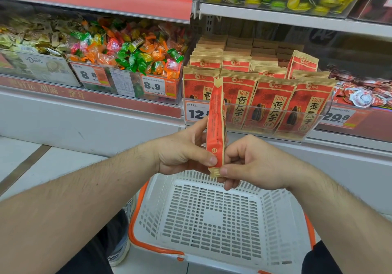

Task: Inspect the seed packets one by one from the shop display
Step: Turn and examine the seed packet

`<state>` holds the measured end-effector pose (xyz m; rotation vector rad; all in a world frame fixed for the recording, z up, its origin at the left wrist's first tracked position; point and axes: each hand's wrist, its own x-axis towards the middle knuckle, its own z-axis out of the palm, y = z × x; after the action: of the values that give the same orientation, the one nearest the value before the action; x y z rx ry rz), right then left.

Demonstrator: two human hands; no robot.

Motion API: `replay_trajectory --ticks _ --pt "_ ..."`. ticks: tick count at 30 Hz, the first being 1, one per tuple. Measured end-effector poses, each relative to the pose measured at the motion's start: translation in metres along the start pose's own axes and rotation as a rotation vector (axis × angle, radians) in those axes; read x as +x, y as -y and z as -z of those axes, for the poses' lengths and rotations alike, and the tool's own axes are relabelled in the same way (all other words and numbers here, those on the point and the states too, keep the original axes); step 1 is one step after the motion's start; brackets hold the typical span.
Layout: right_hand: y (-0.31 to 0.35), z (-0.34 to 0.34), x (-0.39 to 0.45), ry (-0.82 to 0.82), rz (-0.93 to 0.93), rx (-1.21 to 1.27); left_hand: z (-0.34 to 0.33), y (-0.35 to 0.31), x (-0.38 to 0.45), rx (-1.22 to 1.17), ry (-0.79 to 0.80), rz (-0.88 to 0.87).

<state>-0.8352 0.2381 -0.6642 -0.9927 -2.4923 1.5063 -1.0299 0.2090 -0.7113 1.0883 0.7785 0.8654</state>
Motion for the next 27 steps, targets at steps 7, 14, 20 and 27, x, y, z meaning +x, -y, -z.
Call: replay_trajectory --ticks 7,14,20,27 --pt "-0.005 -0.012 0.009 -0.226 -0.024 -0.08 0.001 0.0 0.003 -0.015 -0.064 0.016" --pt "-0.018 -0.019 0.018 -0.374 -0.015 -0.105 -0.005 0.003 0.008 0.087 -0.409 -0.035" --pt "-0.023 -0.005 0.027 -0.598 -0.034 0.341 -0.003 0.0 -0.004 -0.034 -0.039 0.067" --pt "-0.029 -0.002 0.023 -0.346 -0.086 0.608 0.007 -0.004 -0.006 -0.167 0.156 0.084"
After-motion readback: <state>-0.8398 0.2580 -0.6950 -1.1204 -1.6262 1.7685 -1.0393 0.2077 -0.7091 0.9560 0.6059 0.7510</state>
